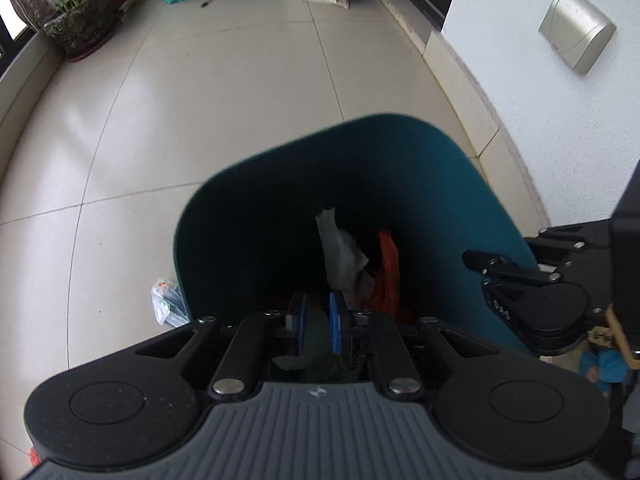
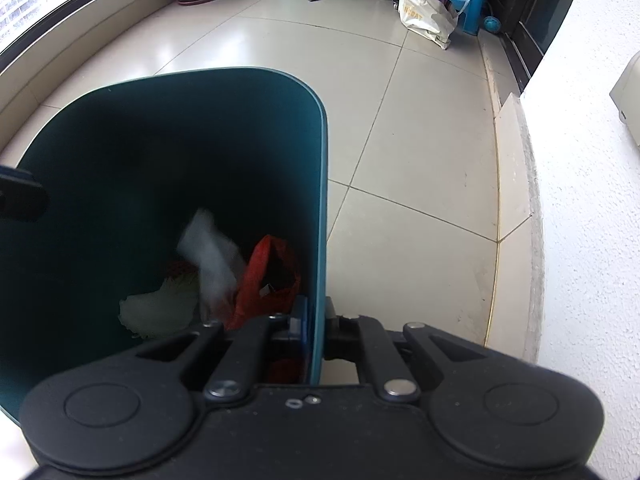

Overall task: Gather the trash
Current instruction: 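Carry the white rag with the left gripper into the teal bin and release, then move the open left gripper down to the red snack wrapper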

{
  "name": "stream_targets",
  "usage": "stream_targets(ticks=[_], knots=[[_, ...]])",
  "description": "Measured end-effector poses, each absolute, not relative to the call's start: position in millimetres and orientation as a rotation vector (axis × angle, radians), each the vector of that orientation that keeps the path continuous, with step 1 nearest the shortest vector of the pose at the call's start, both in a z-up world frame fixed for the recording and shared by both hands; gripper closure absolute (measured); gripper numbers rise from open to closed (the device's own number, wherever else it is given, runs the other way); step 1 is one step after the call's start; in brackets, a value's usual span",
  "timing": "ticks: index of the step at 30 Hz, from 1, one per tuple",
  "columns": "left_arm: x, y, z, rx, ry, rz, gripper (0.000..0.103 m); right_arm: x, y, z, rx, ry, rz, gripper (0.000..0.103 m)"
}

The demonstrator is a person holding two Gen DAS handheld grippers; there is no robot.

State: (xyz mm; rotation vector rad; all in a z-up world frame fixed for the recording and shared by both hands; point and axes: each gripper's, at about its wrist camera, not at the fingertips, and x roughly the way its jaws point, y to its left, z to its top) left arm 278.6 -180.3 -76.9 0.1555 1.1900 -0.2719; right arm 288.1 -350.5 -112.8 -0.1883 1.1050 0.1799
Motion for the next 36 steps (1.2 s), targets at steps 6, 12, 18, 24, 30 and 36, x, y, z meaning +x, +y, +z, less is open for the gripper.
stream_targets(ticks=[6,12,18,24,30,36], knots=[[278.1,-184.4,-108.0,0.170,1.239,-0.290,0.091,288.7,-350.3,-114.0,-0.189,1.107,0.180,0.097],[267.1,-180.8,-99.3,0.140,1.228,-0.333,0.088,288.8,-350.5,-116.8,-0.189,1.111,0.176,0.097],[253.9,-170.9,-76.6,0.126,1.163,-0.363,0.035,290.1,-348.9,-117.3,-0.192,1.116,0.177,0.097],[225.5,-136.1,-51.1,0.094,1.148,-0.290,0.035,294.2,-353.3,-118.3,-0.168,1.128,0.188,0.097],[203.1,-58.8,-34.0,0.037,1.132,-0.141,0.032,295.1,-358.1,-118.0,-0.141,1.148,0.201,0.097],[202.0,33.3,-68.5,-0.026,1.186,0.041,0.031,295.5,-355.2,-118.5,-0.149,1.157,0.183,0.097]])
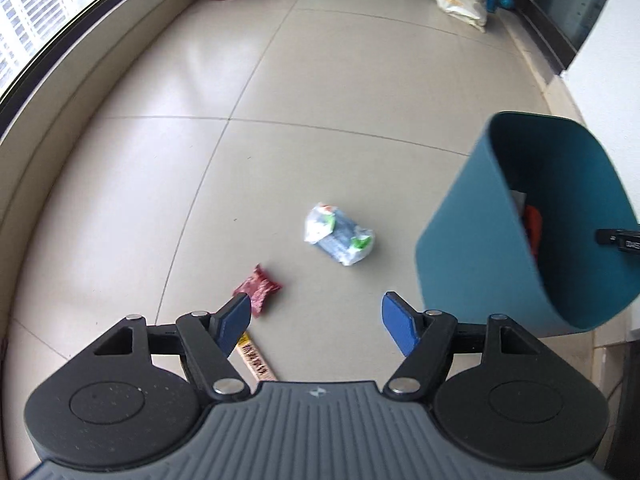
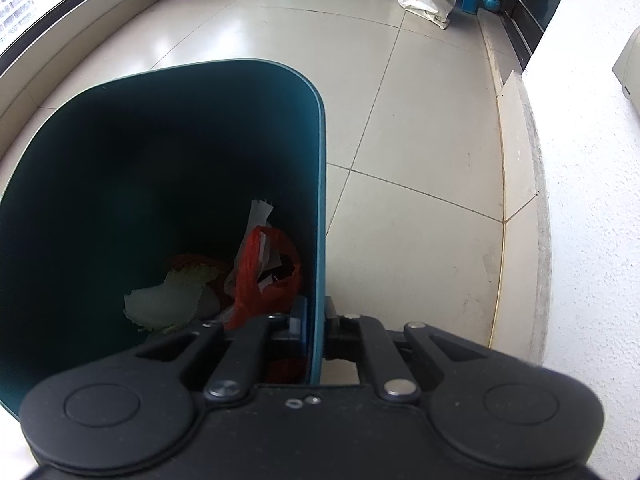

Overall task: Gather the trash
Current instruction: 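Move the open left gripper down to the red snack wrapper, then close the left gripper on the red snack wrapper and lift it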

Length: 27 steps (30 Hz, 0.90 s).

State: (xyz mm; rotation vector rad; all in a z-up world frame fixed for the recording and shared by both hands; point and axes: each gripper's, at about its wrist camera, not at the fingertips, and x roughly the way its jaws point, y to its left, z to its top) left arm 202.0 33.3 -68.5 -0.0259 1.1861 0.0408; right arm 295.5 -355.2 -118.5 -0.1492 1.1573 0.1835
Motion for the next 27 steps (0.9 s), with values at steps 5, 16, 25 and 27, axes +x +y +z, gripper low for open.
stream_targets(ticks=[5,16,25,27], knots=[[218.2,86.6,-129.1,-0.131,1.242,0.085,0.031,294.8,-347.6,-121.7,-0.189,1.156,0.177,0.096],[275.3,123.3,-273.0,-0.310,1.418,0.154,0.031,293.5,-338.6,-138.4,-0.258,1.192,0.181,0.095],[305.7,147.4,-344.3,-0.471,1.447,0.316,0.031,298.1,-337.1,-144.2,-0.263,1.215,0.183,0.095],[308.2,152.3,-353.3,-0.523,1.452,0.336,0.031,298.7,-335.0,-144.5,-0.271,1.220,0.174,0.095]])
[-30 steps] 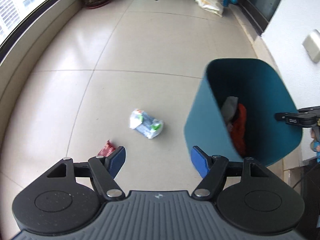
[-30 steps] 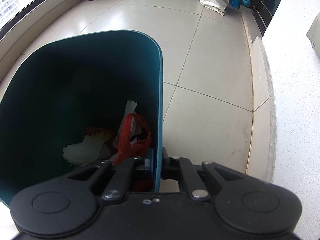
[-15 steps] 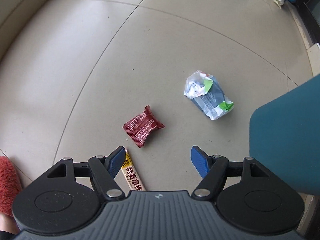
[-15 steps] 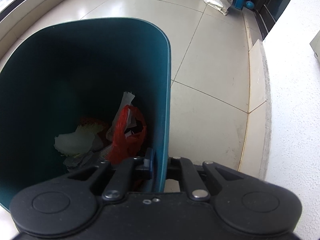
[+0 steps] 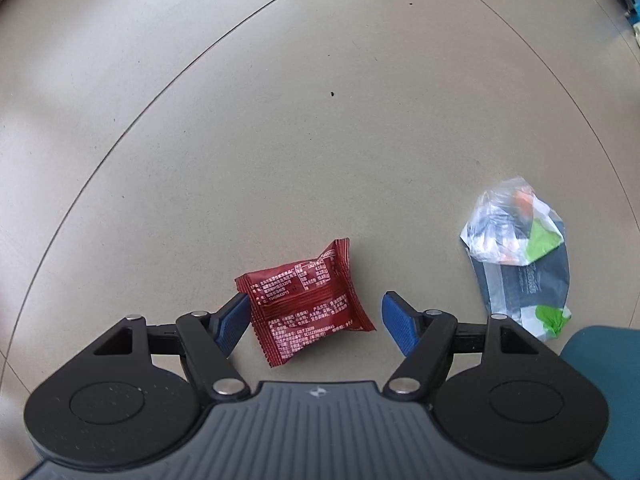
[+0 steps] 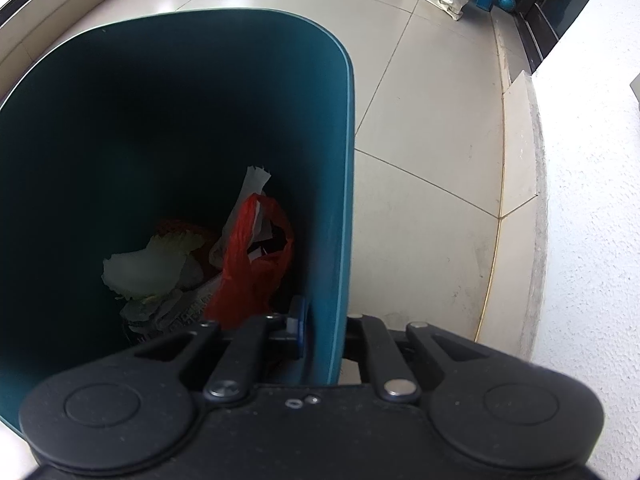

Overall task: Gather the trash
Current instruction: 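Close the left gripper on the red snack wrapper and lift it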

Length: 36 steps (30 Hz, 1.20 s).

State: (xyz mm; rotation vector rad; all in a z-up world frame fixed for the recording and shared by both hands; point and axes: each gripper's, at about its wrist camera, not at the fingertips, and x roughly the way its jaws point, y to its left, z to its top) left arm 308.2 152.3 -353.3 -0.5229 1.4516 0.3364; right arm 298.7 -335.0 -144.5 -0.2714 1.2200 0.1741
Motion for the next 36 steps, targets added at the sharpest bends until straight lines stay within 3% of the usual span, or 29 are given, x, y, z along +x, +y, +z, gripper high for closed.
stream_targets(ticks=[11,21,25,36], knots=[[304.7,150.9,-364.3,-0.452,1.448,0.377,0.034,301.1,-322.7,-150.3,-0.310,1.233,0.136,0.094],[290.5,152.7,-363.0,-0.348,1.464,0.426,0.054,300.6,-326.2,-152.0,-0.296,1.225,0.140,0.094],[280.9,156.0,-360.2,-0.321,1.450,0.442,0.055,300.2,-326.4,-152.1,-0.295,1.223,0.141,0.094],[265.6,134.0,-278.4,-0.257,1.402,0.316,0.056,300.2,-331.6,-146.1,-0.272,1.218,0.143,0.094]])
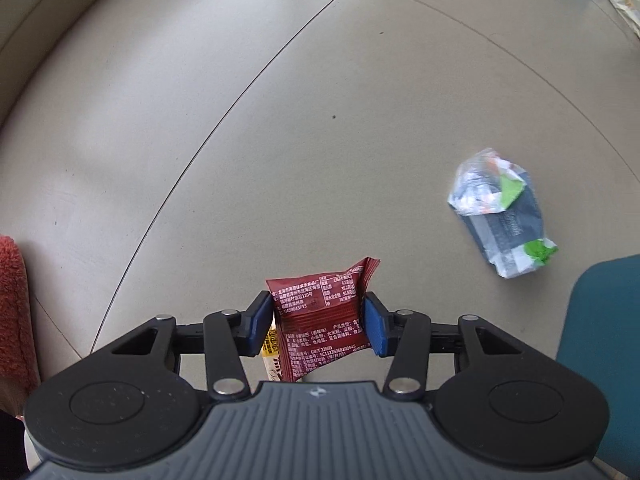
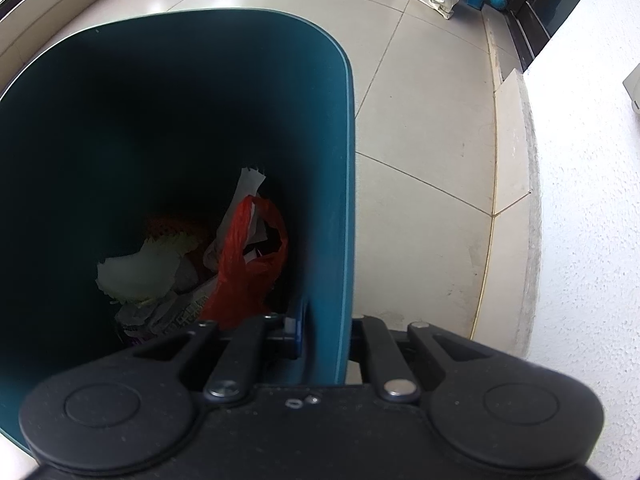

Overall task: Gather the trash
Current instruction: 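Close the left gripper on the red snack wrapper and lift it, then carry the red wrapper with the left gripper into the bin and release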

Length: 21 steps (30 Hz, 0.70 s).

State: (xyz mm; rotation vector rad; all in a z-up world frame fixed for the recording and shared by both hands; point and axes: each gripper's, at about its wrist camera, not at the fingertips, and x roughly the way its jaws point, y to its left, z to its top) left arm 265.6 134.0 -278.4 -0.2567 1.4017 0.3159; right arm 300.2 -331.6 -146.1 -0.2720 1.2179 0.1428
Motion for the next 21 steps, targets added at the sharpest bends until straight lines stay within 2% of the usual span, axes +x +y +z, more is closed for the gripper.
stream_targets(ticks=[14,21], knots=[[267.7,-0.5,-81.2,-0.100,1.222,-0.013,0.056,296.3,-333.8,-144.2,-0.263,1.195,0.152,0.094],[263.8,-70.7,-33.7,-0.008,1.153,-0.145,0.056,296.8,-336.4,-143.9,-0.237,1.188,0.164,0.095]])
